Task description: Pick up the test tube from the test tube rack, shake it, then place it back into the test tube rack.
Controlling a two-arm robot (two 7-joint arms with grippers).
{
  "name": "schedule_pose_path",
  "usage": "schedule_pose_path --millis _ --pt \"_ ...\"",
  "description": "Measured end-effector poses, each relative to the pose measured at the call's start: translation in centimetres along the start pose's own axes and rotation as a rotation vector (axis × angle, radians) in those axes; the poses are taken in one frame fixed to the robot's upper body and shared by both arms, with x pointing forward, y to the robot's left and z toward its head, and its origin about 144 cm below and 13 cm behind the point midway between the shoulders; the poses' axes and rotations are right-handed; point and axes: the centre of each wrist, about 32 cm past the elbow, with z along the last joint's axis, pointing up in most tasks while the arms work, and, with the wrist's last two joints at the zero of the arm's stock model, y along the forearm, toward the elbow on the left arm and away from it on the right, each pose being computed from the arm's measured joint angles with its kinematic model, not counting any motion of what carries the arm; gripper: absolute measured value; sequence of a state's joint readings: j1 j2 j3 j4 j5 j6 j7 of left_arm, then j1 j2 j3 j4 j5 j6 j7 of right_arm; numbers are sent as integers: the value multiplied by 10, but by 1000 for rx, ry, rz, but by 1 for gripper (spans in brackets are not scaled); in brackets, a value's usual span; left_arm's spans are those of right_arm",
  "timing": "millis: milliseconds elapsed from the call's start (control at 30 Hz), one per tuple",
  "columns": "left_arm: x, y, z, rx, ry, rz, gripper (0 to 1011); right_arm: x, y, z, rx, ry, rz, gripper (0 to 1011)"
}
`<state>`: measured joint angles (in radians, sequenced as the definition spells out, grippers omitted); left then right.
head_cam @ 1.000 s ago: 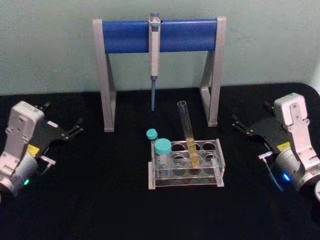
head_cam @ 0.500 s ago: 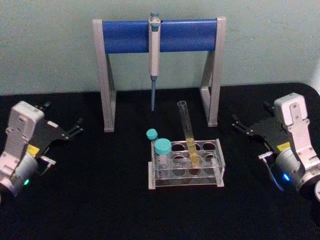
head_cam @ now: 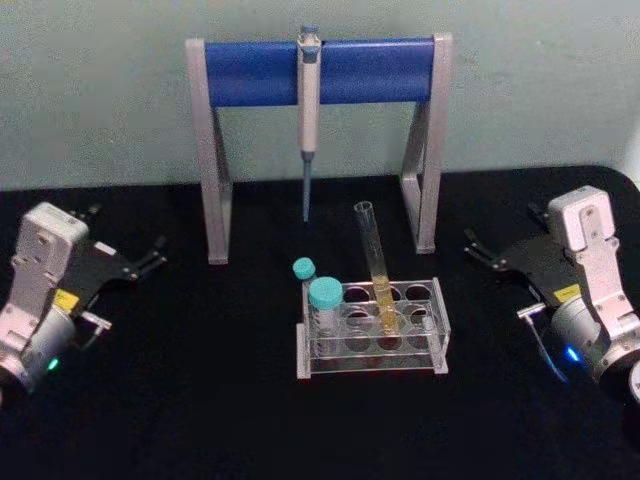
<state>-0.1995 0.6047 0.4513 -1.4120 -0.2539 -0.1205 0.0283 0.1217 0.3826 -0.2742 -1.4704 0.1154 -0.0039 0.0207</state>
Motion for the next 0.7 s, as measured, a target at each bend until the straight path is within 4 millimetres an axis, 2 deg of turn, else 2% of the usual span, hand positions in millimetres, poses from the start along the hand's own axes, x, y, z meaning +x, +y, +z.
schedule_pose_path --millis 700 --pt "0 0 0 0 0 0 1001 0 0 0 0 0 0 1000"
